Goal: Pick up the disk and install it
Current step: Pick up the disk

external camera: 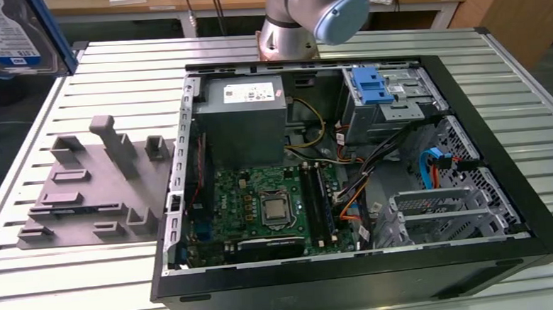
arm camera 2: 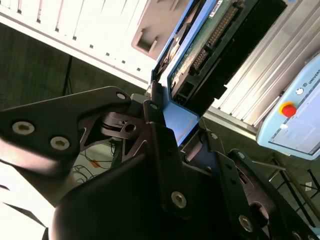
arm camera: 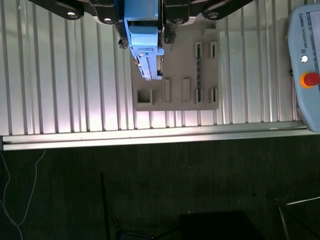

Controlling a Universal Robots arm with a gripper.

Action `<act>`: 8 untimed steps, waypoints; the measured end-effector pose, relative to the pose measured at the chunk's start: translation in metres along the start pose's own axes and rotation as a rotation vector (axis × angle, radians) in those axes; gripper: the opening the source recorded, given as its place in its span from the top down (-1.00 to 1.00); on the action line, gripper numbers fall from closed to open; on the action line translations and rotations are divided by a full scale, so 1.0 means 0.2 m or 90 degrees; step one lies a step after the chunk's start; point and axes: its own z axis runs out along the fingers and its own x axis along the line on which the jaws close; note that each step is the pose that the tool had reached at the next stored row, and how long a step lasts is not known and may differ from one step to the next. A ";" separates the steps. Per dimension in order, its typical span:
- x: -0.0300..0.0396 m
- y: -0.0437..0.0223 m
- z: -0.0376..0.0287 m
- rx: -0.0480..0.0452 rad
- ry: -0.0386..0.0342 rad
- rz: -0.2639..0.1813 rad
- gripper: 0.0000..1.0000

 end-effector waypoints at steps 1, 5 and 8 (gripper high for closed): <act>0.001 -0.015 0.000 0.0000 0.0000 0.000 0.27; 0.004 -0.072 -0.001 -0.0001 0.0000 0.000 0.27; 0.009 -0.118 -0.001 0.0000 0.0000 0.000 0.27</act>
